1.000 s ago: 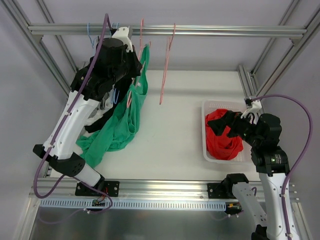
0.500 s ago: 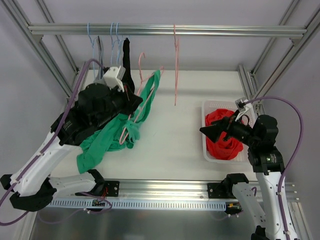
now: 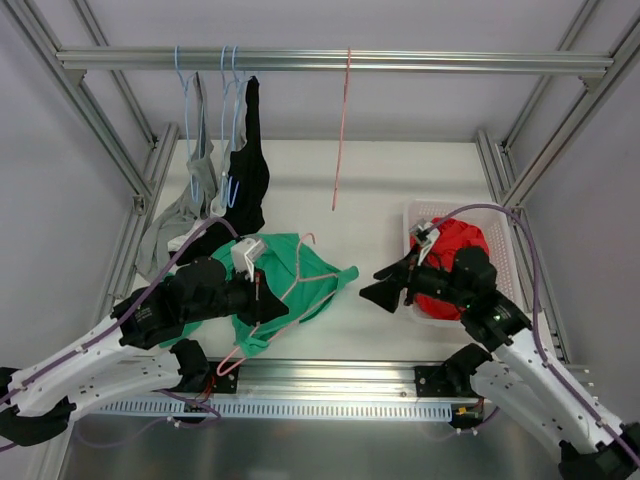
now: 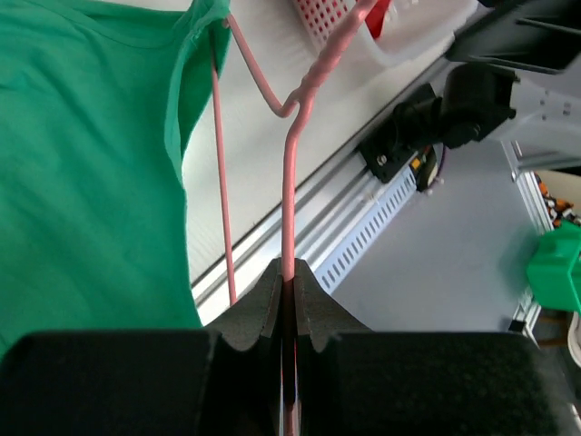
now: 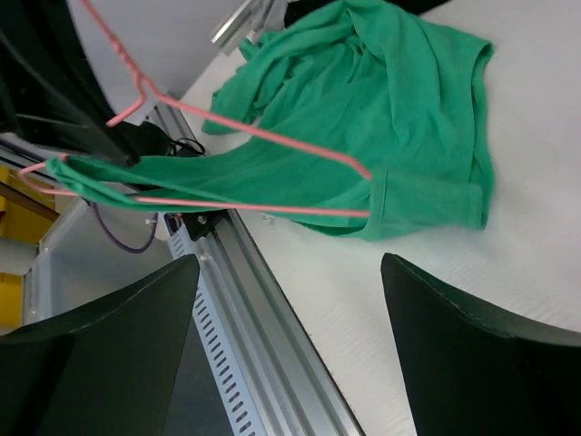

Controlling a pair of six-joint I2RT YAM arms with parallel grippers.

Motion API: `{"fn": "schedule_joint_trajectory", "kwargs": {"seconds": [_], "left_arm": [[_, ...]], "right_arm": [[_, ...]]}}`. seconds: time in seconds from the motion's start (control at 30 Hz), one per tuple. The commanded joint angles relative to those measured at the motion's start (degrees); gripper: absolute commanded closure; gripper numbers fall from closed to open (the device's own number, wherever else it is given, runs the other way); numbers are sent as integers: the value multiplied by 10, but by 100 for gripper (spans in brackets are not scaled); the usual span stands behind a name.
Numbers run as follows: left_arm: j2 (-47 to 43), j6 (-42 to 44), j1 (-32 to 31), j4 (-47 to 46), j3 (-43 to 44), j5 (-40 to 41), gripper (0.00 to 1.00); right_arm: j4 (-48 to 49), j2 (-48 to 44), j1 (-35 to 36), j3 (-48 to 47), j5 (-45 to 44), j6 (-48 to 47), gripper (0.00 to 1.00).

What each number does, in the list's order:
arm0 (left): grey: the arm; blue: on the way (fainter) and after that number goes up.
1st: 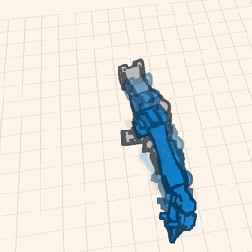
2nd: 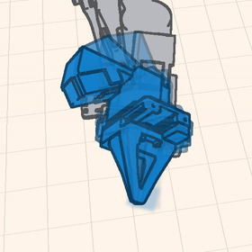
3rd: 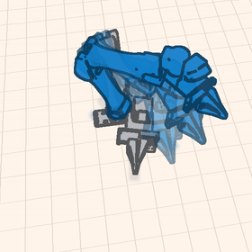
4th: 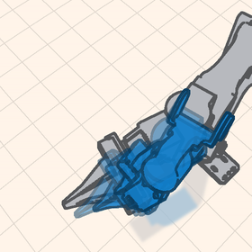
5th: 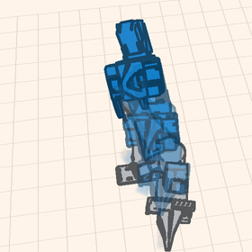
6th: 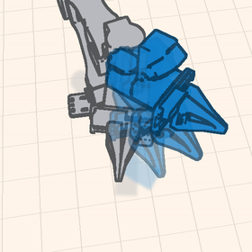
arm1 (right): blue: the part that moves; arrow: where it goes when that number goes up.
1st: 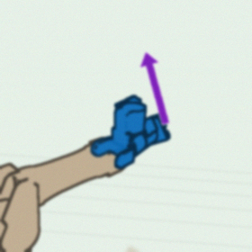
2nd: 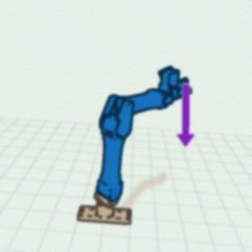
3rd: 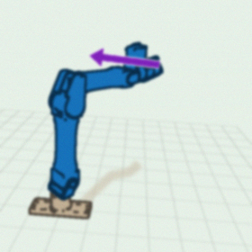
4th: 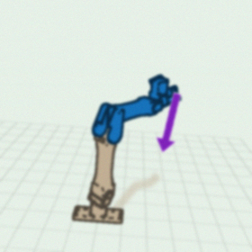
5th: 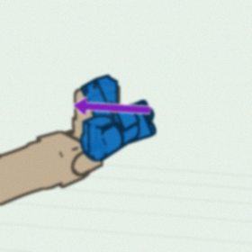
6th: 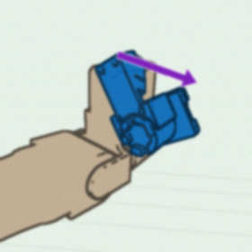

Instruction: Remove the tank top from the hanger

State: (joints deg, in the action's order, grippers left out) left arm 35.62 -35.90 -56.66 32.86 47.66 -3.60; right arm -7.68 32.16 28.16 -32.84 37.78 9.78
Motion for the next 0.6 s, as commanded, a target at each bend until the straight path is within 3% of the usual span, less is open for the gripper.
{"fn": "schedule_joint_trajectory", "kwargs": {"seconds": [0.0, 0.07, 0.1, 0.2, 0.37, 0.47, 0.57], "left_arm": [[-18, -44, -26, -47, -10, -48, 100], [-27, -46, -39, -55, -7, -31, 100], [-27, -45, -41, -59, -7, -26, 100], [-13, -41, -44, -75, 2, -33, 100], [5, -35, -55, -93, 15, -41, 100], [11, -32, -57, -99, 21, -47, 100], [14, -27, -58, -102, 26, -45, 100]], "right_arm": [[93, 39, 85, 9, -184, -9, 14], [103, 87, 115, 16, -255, -30, 16], [120, 108, 116, 19, -290, -28, 23], [145, 189, 121, 20, -288, -24, 29], [152, 226, 146, 19, -337, -48, 33], [161, 232, 146, 16, -327, -56, 56], [166, 231, 146, 16, -344, -59, 100]]}}
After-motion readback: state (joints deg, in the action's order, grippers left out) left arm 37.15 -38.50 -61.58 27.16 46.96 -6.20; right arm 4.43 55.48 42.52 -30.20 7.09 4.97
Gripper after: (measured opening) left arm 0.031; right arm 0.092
